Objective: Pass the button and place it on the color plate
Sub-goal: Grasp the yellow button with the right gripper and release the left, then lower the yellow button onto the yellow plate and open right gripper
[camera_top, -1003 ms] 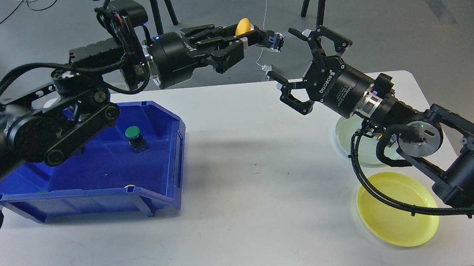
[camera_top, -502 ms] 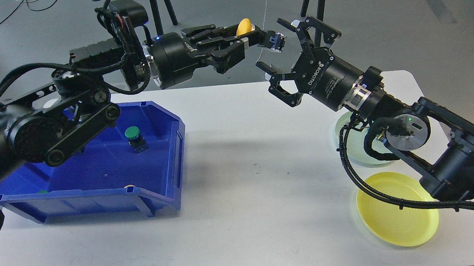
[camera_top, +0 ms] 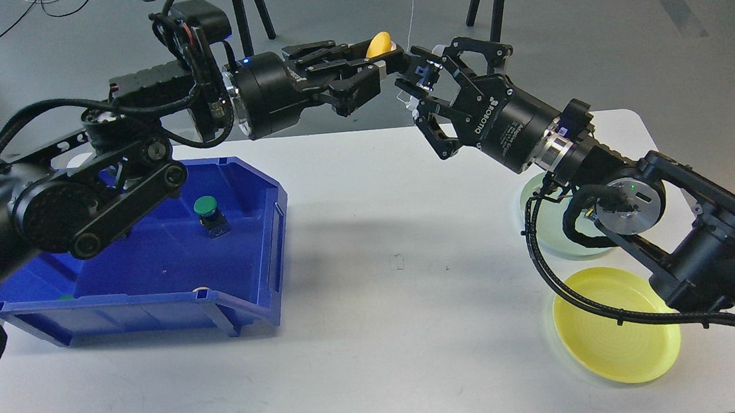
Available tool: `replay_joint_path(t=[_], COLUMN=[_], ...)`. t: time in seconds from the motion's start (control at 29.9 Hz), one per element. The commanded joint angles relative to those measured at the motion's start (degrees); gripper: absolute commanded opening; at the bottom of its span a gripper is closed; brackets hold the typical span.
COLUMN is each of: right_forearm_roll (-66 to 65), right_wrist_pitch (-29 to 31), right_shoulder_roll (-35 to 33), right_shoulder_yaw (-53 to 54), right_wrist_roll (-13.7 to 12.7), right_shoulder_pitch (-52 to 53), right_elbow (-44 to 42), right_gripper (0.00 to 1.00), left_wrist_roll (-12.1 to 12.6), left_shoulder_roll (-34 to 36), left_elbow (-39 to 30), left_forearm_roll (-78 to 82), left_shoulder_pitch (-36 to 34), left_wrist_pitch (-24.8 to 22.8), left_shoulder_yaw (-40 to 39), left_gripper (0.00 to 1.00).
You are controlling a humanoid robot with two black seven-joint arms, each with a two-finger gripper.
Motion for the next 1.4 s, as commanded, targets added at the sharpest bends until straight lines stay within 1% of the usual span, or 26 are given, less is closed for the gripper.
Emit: replay_joint_path(t=[0.0,0.07,0.13,0.17,0.3,0.47,0.57,0.64,0.7,0.8,0.87,0.9,1.0,1.07,1.14,1.27,1.37], right_forearm_roll=[0.0,0.0,0.0,0.0,0.1,0.2,0.2,0.3,0.3,0.3,0.3,0.3,0.3,0.3,0.3,0.2,-0.2], right_wrist_pitch=[-0.1,-0.1,-0.1,-0.1,0.0,0.0,0.0,0.0,0.0,0.0,0.0,0.0,0.4,2.4,4.6,5.3,5.4], right_shoulder_roll=[0.0,0.0,0.0,0.0,0.0,0.0,-0.3,-0.7,-1.3,-4.1,-6.1,-7.4,-13.6,-17.4,-20.6,-28.4,-32.4], right_shoulder_yaw=[0.3,0.6,0.9,1.0,1.0,1.4,2.6,3.8,4.2,5.2,6.1,6.6,7.6,8.2,8.9,8.7,8.6], right_wrist_roll=[0.3,0.4,0.4,0.5,0.5,0.6,0.6,0.6,0.6,0.6,0.5,0.3,0.4,0.5,0.5,0.4,0.5], right_shoulder_pitch=[0.0,0.0,-0.1,-0.1,-0.1,-0.3,-0.5,-0.9,-1.1,-3.0,-5.5,-7.4,-12.9,-16.6,-20.5,-26.4,-31.8], right_elbow=[0.0,0.0,0.1,0.1,0.1,0.3,0.5,0.6,0.6,1.1,2.2,2.9,4.6,4.8,5.4,6.7,7.6], right_gripper=[0.24,0.24,0.24,0.24,0.24,0.25,0.25,0.25,0.25,0.25,0.25,0.25,0.25,0.24,0.24,0.24,0.24], left_wrist_roll=[-0.2,-0.4,-0.4,-0.4,-0.4,-0.3,-0.5,-0.5,-0.6,-1.8,-2.4,-2.3,-1.8,-1.4,-1.3,-1.0,0.7], left_shoulder_roll=[0.1,0.1,0.1,0.1,0.1,0.1,0.0,0.0,0.1,1.0,1.0,0.8,1.0,0.6,0.0,-2.2,-2.5], left_elbow=[0.0,-0.3,-0.3,-0.3,-0.3,-0.3,-0.3,-0.3,-0.3,-0.4,-0.4,0.0,1.8,5.3,9.0,14.3,18.2], left_forearm_roll=[0.0,-0.1,-0.1,-0.1,-0.3,-0.3,-0.6,-1.6,-3.7,-10.6,-17.9,-23.5,-41.8,-51.0,-57.0,-67.0,-75.8], left_shoulder_pitch=[0.0,0.1,0.1,0.1,0.1,0.1,0.2,0.3,0.4,0.4,0.5,0.5,0.5,0.5,0.5,0.4,0.3], left_wrist_pitch=[-0.1,-0.2,-0.2,-0.1,-0.2,0.1,0.2,0.2,0.2,-0.3,-0.6,-0.7,-1.5,-2.7,-3.3,-4.4,-7.2], left_shoulder_yaw=[0.0,0.0,0.0,-0.1,-0.1,-0.3,-0.5,-0.7,-1.0,-2.5,-4.1,-5.0,-5.6,-5.6,-5.9,-6.3,-6.3], left_gripper=[0.2,0.25,0.39,0.44,0.54,0.63,0.72,0.72,0.75,0.84,0.93,0.99,1.0,1.0,1.0,1.0,1.0])
